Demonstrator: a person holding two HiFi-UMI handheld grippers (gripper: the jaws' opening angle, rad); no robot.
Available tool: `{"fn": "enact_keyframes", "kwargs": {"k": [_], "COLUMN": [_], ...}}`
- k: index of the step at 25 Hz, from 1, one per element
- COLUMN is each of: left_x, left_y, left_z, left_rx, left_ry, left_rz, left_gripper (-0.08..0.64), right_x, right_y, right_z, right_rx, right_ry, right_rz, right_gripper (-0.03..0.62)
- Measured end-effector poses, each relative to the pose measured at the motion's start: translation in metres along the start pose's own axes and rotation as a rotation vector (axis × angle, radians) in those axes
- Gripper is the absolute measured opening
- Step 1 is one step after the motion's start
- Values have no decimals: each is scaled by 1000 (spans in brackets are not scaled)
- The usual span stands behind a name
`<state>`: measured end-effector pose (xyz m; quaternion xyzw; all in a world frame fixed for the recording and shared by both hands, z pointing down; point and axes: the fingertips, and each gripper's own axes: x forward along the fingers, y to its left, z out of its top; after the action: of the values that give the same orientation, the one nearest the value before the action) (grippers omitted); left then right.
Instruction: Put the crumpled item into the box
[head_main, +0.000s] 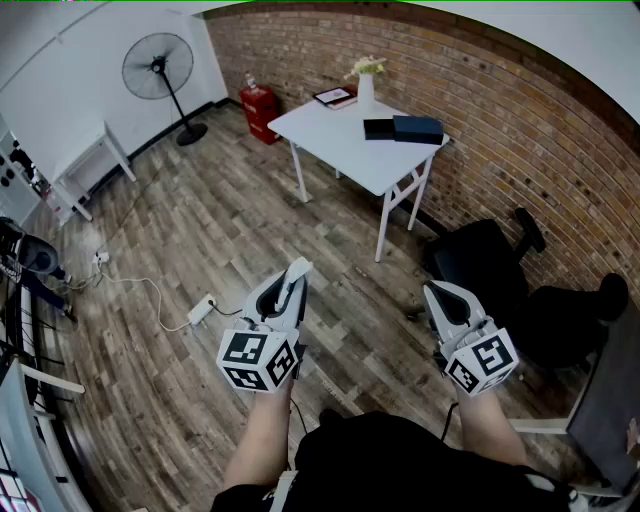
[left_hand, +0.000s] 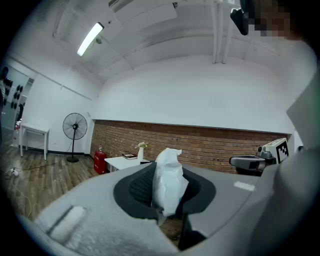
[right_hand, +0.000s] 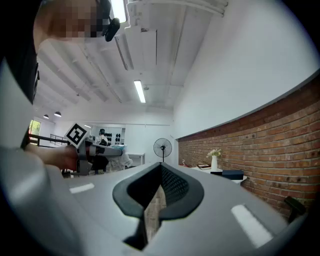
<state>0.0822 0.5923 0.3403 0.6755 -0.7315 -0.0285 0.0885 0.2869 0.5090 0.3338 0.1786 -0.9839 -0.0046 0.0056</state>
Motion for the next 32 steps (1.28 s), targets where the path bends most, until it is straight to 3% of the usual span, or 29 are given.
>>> {"fn": "enact_keyframes", "kwargs": {"k": [3,13,16,20,22,26,32], "left_x": [4,-1,-8,-16,-13,11,89], "left_y": [-4,35,59,89,108,127,142], "left_z": [1,-3,-1,-8,-16,-31,-39], "left_rx": [24,17,10,23,-18,-56,-74], "left_ry": [3,15,6,-1,6,23,65], "left_rz": [-12,22,43,59,84,76,53], "left_gripper": [75,75,75,75,75,75,75], "right_x": [2,52,79,105,119,143,183], "right_y": [0,-1,21,52,58,57,6], "right_z": [0,3,-6,-21,-33,-48,-71], "right_rx": [-53,-9,52,41,59,50,89], "right_ry": [9,1,39,60,90,147,176], "right_rz": [1,7,76,138,149,188,217], "right_gripper": [-2,-2,0,0,0,0,0]}}
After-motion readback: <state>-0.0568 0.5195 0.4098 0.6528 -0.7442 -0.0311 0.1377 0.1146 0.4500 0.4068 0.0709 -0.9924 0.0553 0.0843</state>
